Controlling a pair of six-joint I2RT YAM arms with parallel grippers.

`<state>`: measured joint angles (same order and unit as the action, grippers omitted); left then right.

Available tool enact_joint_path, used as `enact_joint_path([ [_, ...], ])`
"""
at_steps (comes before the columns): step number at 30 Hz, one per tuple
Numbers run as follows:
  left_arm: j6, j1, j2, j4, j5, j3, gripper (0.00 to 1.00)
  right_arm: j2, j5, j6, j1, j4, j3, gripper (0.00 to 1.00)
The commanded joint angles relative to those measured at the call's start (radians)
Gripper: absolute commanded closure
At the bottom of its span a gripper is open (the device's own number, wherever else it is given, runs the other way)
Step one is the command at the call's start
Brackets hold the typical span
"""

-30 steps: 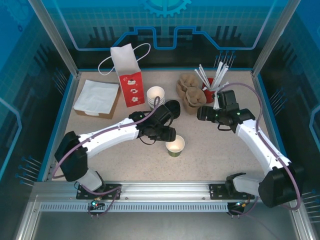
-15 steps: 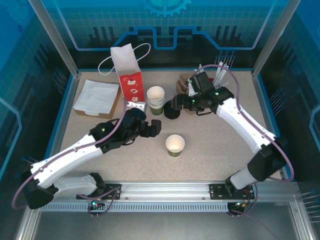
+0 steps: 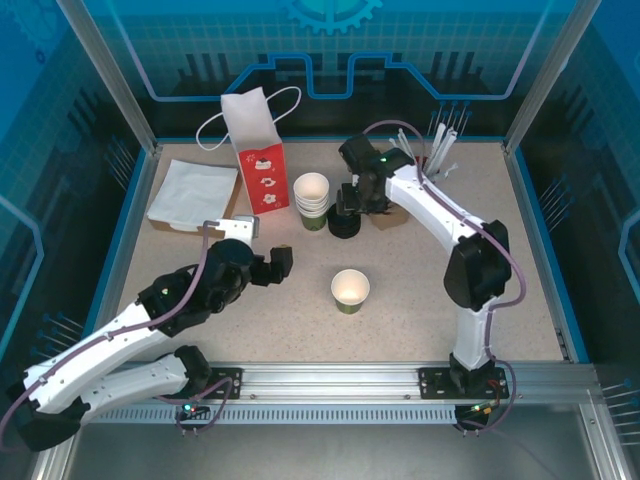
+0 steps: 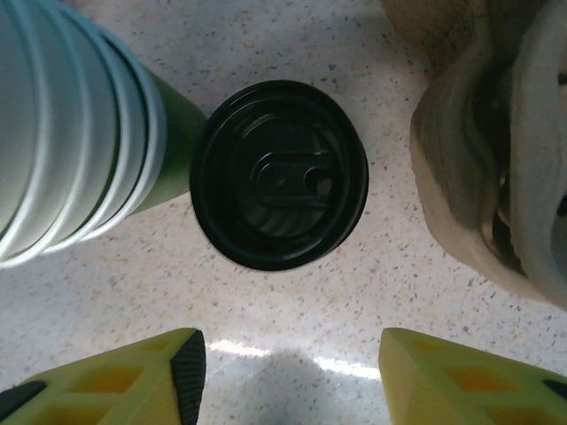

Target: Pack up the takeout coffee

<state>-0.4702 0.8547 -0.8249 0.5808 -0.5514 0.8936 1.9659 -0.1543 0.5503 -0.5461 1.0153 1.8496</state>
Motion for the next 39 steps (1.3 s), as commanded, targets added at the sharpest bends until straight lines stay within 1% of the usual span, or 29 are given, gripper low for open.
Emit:
enact_joint_path([
  [1,0.054,0.000,0.018,0.032,-0.057,0.000,0.02,0.058,-0.081,0.009,-0.024,0.078,0.075,0.46],
  [5,0.088,0.000,0.018,0.040,-0.070,0.013,0.01,0.113,-0.134,0.014,-0.029,0.099,0.121,0.49],
  [8,0.105,0.000,0.017,0.039,-0.077,0.015,0.01,0.145,-0.146,0.016,-0.031,0.104,0.139,0.51],
  [22,0.139,0.000,-0.001,0.034,-0.091,0.020,0.01,0.236,-0.143,0.023,-0.024,0.091,0.182,0.55],
  [24,0.140,0.000,-0.010,0.033,-0.092,0.021,0.01,0.249,-0.142,0.022,-0.022,0.091,0.192,0.58],
  [33,0.147,0.000,-0.041,0.031,-0.090,0.042,0.01,0.287,-0.130,0.026,-0.006,0.086,0.214,0.63],
  [35,0.150,0.000,-0.049,0.030,-0.090,0.046,0.01,0.292,-0.128,0.025,-0.004,0.086,0.215,0.66],
  [39,0.149,0.000,-0.061,0.031,-0.087,0.056,0.01,0.300,-0.125,0.026,0.003,0.091,0.215,0.65],
])
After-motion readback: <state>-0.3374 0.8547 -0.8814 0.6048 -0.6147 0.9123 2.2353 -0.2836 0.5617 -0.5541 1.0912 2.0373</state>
